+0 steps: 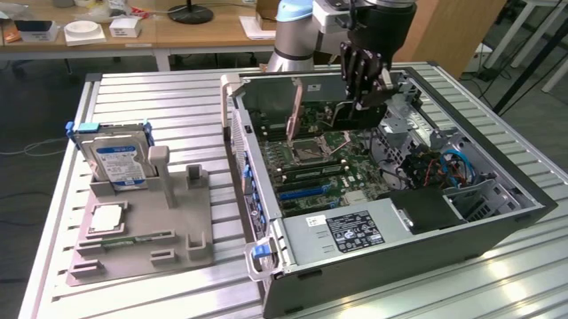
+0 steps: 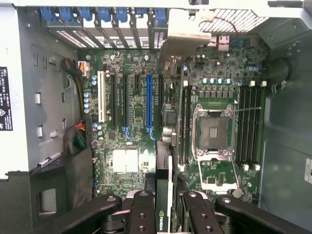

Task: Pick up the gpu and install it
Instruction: 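Insert the gpu into the slot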

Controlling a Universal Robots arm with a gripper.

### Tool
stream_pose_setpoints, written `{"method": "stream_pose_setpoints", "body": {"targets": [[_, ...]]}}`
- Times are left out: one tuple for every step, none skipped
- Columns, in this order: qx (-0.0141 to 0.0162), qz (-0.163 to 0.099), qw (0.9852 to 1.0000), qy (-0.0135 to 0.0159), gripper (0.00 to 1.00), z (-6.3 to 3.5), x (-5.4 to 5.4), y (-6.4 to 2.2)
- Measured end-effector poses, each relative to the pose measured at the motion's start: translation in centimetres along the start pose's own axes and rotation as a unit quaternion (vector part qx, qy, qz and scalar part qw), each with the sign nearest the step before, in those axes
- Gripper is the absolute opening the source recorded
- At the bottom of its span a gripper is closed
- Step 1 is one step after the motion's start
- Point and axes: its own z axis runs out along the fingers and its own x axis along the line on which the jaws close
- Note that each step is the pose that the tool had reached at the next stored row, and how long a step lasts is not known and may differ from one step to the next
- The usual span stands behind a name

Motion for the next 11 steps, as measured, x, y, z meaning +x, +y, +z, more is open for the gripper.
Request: {"method": "stream_pose_setpoints", "body": {"targets": [[0.0000, 0.000, 1.0000, 0.0001, 0.26, 0.14, 0.0, 0.00], [0.0000, 0.000, 1.0000, 0.0002, 0.26, 0.31, 0.1, 0.01], [0.0000, 0.000, 1.0000, 0.0002, 0.26, 0.49, 0.1, 0.03], [0.0000, 0.000, 1.0000, 0.0002, 0.26, 0.67, 0.1, 0.04], [0.0000, 0.000, 1.0000, 0.0002, 0.26, 0.86, 0.1, 0.08], [0.0000, 0.000, 1.0000, 0.0002, 0.26, 1.04, 0.1, 0.11], [0.0001, 0.000, 1.0000, 0.0002, 0.26, 1.22, 0.1, 0.16], [0.0000, 0.000, 1.0000, 0.0002, 0.26, 1.77, 0.1, 0.35], [0.0000, 0.000, 1.0000, 0.0002, 0.26, 1.95, 0.1, 0.40], [0.0000, 0.000, 1.0000, 0.0002, 0.26, 2.12, 0.1, 0.44], [0.0000, 0.000, 1.0000, 0.0001, 0.26, 2.30, 0.1, 0.49]]}}
